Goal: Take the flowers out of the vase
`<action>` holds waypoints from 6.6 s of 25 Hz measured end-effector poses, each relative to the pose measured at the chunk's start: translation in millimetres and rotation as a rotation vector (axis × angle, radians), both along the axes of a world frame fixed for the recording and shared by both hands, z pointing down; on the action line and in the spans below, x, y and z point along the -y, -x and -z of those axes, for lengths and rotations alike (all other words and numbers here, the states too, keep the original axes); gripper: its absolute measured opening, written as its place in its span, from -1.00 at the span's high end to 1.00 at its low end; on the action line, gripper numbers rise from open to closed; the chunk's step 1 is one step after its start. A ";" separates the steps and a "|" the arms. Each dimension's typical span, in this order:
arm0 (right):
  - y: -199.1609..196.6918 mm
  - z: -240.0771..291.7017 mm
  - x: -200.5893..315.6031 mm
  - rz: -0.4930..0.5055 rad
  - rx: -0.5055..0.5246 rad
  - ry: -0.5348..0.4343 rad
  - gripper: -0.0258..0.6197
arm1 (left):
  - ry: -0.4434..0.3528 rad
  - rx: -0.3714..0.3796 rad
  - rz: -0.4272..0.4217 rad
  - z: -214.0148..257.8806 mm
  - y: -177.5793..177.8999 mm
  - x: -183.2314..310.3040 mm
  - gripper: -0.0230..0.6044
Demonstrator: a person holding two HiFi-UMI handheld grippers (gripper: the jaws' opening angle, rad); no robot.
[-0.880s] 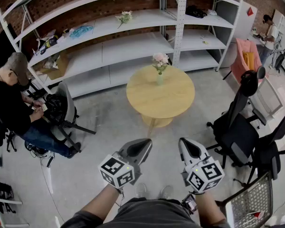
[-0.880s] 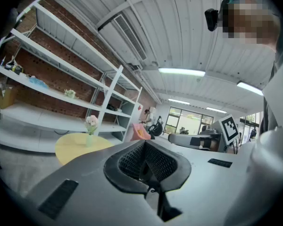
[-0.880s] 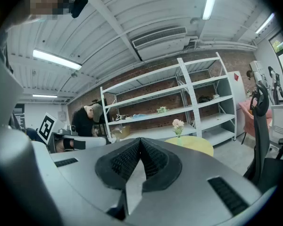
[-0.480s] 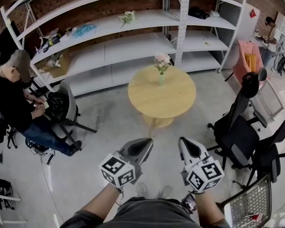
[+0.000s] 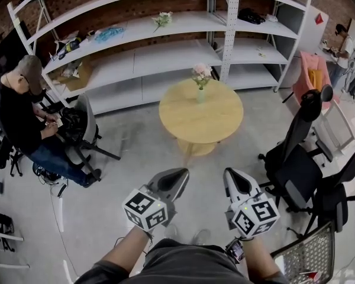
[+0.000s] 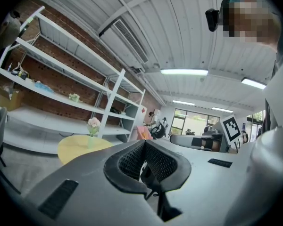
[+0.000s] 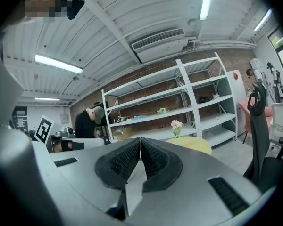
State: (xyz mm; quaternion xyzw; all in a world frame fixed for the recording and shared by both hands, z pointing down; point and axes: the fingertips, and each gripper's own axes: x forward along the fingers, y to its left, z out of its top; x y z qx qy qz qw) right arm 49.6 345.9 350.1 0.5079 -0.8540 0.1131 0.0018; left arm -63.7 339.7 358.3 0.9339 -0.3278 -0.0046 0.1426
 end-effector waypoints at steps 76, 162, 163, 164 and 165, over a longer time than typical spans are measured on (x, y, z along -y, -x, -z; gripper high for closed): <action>-55.4 -103.0 581.0 -0.032 0.001 0.169 0.87 | 0.145 0.083 0.115 -89.2 -32.5 584.3 0.90; -35.4 -39.0 671.3 -0.098 0.168 -0.056 0.87 | -0.021 -0.050 0.121 -32.6 -108.9 678.6 0.90; -35.8 -31.2 668.8 -0.097 0.168 -0.064 0.87 | -0.029 -0.053 0.120 -24.8 -109.3 676.2 0.90; -36.2 -23.0 666.3 -0.096 0.169 -0.074 0.87 | -0.039 -0.056 0.118 -16.7 -109.7 673.7 0.90; -36.5 -14.4 663.9 -0.095 0.170 -0.085 0.87 | -0.049 -0.060 0.117 -8.0 -110.0 671.2 0.90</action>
